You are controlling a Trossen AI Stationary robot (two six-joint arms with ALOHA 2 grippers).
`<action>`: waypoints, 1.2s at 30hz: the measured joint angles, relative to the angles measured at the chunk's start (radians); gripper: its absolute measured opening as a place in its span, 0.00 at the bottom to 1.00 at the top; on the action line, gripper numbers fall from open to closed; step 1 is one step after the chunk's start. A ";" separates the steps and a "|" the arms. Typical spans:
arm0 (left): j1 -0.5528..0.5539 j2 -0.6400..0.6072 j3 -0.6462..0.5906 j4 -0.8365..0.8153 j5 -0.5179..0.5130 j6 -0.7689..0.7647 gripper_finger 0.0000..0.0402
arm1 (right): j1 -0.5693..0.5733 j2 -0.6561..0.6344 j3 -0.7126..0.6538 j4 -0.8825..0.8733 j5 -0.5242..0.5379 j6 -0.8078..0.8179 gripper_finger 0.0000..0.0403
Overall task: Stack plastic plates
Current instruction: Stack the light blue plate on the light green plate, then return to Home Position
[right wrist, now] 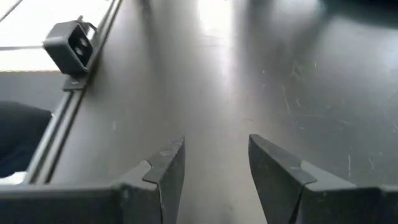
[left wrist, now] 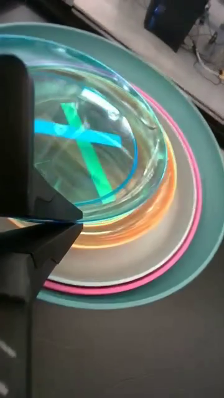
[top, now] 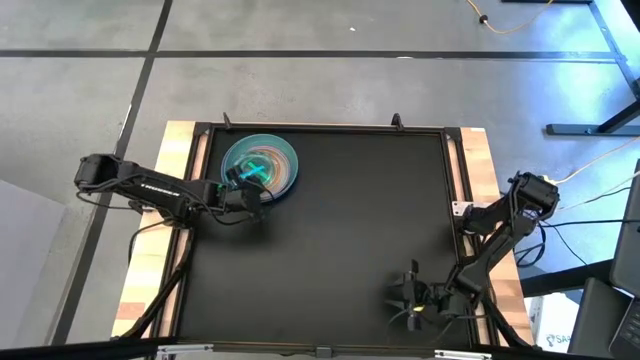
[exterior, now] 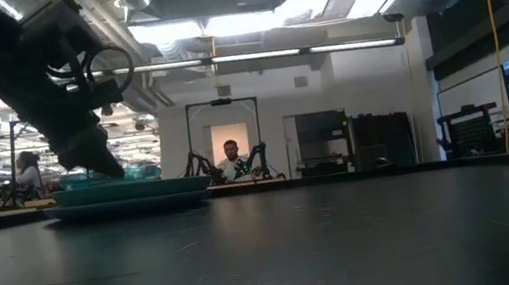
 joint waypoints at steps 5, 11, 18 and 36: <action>0.004 0.000 -0.012 0.003 0.038 -0.005 0.14 | -0.062 0.000 0.000 -0.040 -0.066 -0.003 0.42; -0.003 0.000 0.014 0.062 0.115 -0.007 0.28 | -0.122 0.000 0.000 -0.054 -0.085 -0.061 0.42; -0.061 -0.001 0.084 0.211 0.208 0.150 0.30 | -0.219 -0.020 -0.001 -0.056 -0.109 -0.193 0.41; 0.070 -0.056 -0.177 0.871 0.762 0.264 0.02 | -0.714 -0.403 -0.114 -0.056 -0.548 -0.613 0.28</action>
